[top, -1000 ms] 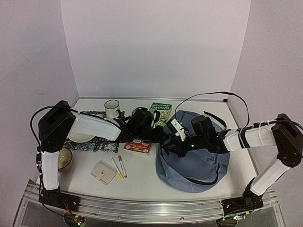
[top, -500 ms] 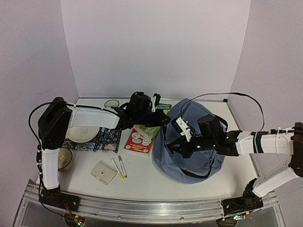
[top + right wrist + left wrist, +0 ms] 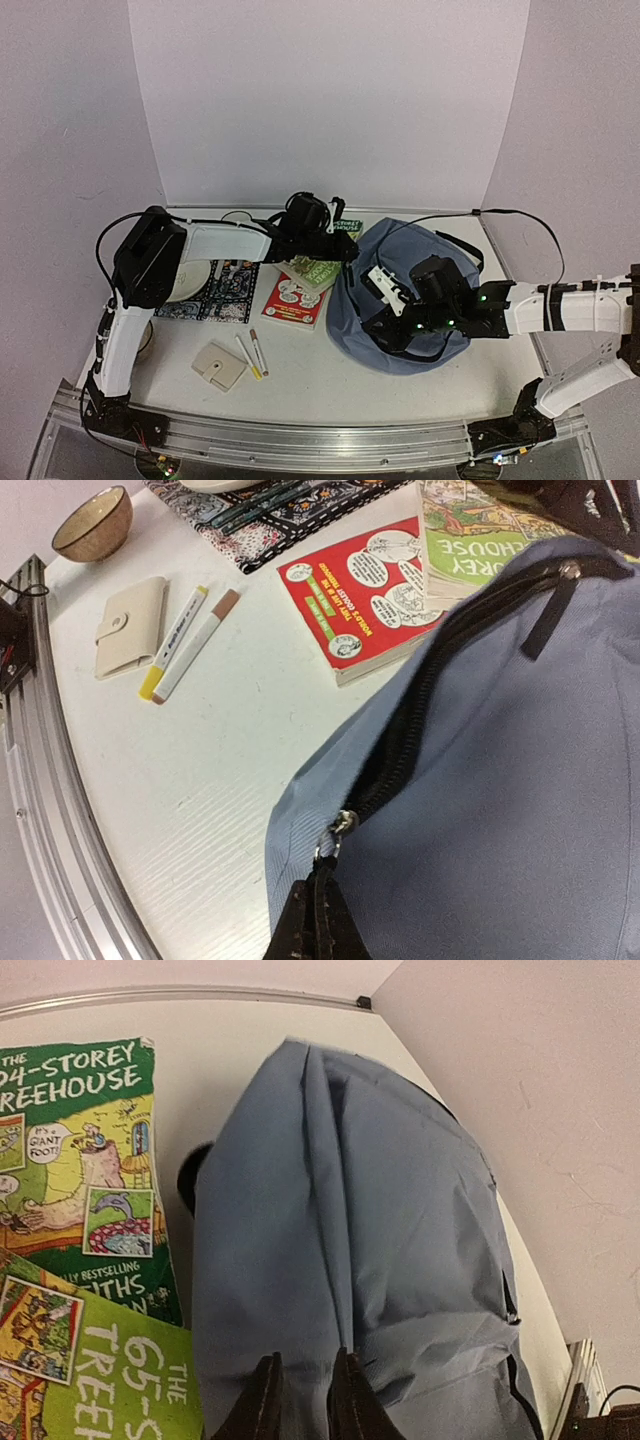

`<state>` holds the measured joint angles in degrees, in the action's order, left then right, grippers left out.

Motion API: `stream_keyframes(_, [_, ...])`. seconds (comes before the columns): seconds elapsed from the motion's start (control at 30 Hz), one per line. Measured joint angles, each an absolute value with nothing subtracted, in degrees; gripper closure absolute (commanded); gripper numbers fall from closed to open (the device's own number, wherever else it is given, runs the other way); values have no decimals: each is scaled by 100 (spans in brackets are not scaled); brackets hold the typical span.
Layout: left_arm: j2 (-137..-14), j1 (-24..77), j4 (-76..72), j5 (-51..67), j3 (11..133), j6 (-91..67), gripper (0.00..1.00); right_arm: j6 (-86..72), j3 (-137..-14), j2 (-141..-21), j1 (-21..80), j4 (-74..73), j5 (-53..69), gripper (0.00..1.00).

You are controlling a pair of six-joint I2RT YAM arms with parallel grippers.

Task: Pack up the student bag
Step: Unzip the largest pocket of the student bag.

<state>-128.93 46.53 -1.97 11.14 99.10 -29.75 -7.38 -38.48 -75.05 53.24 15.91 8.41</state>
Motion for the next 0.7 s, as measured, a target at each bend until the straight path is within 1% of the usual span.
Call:
stream_keyframes(0.07, [-12901,4624,-192,1031,9946,-2889,52,-758,-3881,-7505,5381,1453,822,100])
stream_keyframes(0.1, [-12876,4600,-195,989,9943,-2916,42,-761,-3907,-7507,5407,1392,810,100])
stream_keyframes(0.13, [-12835,4573,-192,939,9918,-2928,35,-768,-3941,-7507,5427,1345,799,100])
stream_keyframes(0.23, [-12478,4497,-134,735,9547,-3020,21,-773,-4115,-7564,5448,1269,753,100])
stream_keyframes(0.27, [-12308,4477,-36,683,9390,-3093,19,-773,-4182,-7604,5448,1264,742,100])
stream_keyframes(0.37, [-11711,4454,244,531,8912,-3385,13,-770,-4336,-7720,5447,1255,688,100])
stream_keyframes(0.47, [-11074,4552,488,411,8380,-3733,12,-769,-4401,-7805,5448,1230,667,100])
stream_keyframes(0.57, [-10712,4792,659,379,8054,-4058,13,-766,-4434,-7878,5448,1220,658,100])
stream_keyframes(0.7, [-10704,5290,784,506,7870,-4440,18,-750,-4469,-7913,5448,1199,658,100])
